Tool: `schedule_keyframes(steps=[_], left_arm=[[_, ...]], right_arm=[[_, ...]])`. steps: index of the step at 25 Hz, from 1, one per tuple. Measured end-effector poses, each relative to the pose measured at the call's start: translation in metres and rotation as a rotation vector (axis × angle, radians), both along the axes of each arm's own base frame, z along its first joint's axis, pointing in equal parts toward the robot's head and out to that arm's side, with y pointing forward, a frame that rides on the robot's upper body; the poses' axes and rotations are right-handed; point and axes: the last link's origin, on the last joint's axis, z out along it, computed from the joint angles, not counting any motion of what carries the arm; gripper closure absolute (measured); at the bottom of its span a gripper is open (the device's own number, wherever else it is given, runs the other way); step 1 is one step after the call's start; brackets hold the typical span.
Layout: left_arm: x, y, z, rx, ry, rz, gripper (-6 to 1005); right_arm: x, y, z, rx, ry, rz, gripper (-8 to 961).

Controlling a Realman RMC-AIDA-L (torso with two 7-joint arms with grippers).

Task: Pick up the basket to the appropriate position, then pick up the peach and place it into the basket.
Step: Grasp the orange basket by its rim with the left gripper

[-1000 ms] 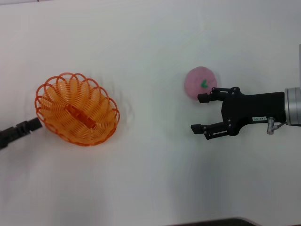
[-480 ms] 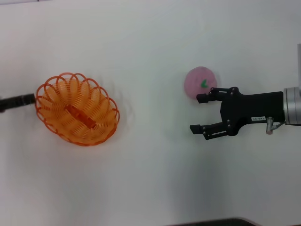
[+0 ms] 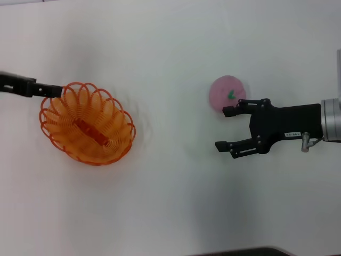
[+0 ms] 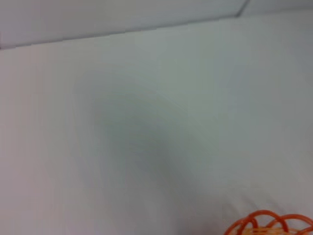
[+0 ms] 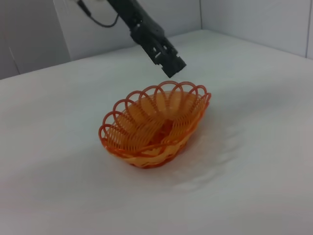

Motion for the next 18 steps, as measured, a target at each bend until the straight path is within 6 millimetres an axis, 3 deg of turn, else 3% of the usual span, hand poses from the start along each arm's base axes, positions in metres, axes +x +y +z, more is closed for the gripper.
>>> schedule_keyframes(steps=[8,18], left_arm=[[0.029,0.022,-0.02,-0.133,0.226,-0.081,222],[0.033,0.021,-0.041,-0.232,0.327,-0.125,301]], right_arm=[[0.0,0.0,0.0,-0.001,0.002,0.0,10],[-0.001,0.0,0.0,-0.002,0.002,0.001,10]])
